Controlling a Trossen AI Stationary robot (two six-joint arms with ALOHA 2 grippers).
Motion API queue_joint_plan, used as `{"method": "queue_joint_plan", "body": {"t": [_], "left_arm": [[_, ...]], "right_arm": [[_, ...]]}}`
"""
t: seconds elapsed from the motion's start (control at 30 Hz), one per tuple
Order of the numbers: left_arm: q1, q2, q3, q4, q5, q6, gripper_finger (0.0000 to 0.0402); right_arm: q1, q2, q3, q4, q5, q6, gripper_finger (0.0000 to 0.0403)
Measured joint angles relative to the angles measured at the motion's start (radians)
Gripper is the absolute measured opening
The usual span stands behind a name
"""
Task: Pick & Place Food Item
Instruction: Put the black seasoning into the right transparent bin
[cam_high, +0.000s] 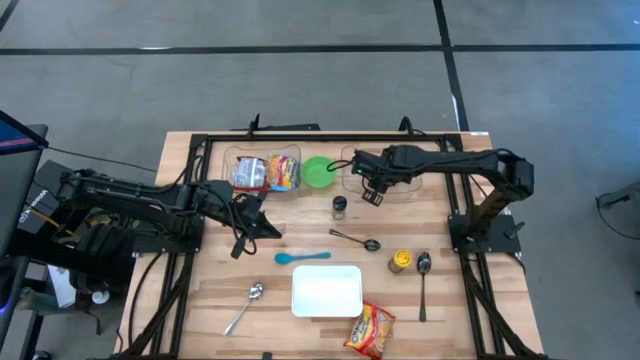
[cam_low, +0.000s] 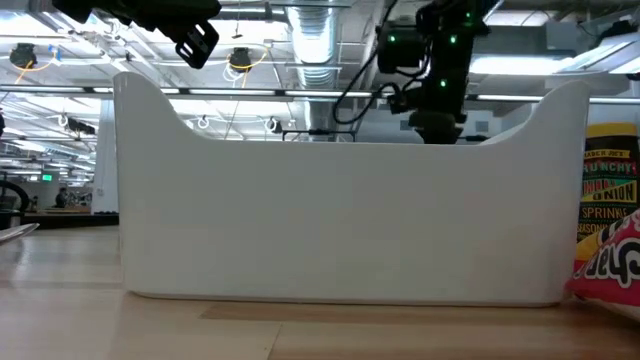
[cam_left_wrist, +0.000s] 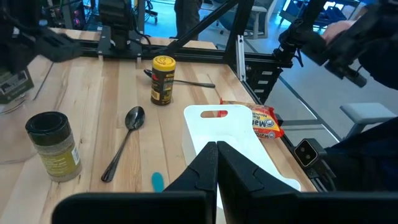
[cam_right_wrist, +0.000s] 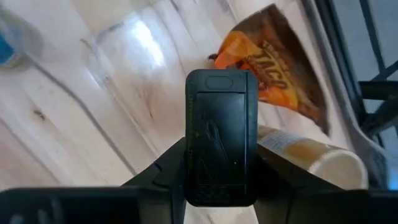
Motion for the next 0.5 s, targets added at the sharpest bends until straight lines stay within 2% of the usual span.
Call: {"method": "queue_joint_plan", "body": {"t": [0.13, 0.4, 0.5], "left_arm": [[0.000, 0.000, 0.000, 0.000, 0.000, 0.000, 0.0000], [0.000, 0.000, 0.000, 0.000, 0.000, 0.000, 0.0000], [0.000, 0.000, 0.000, 0.000, 0.000, 0.000, 0.0000]], "right_arm": [[-0.015, 0.000, -0.045, 0.052, -0.004, 0.004, 0.0136], [-0.054, 0.000, -0.087, 0.094, -0.017, 0.008, 0.0123], [-0.059, 0.000, -0.087, 0.102, -0.017, 0.023, 0.0136]]}}
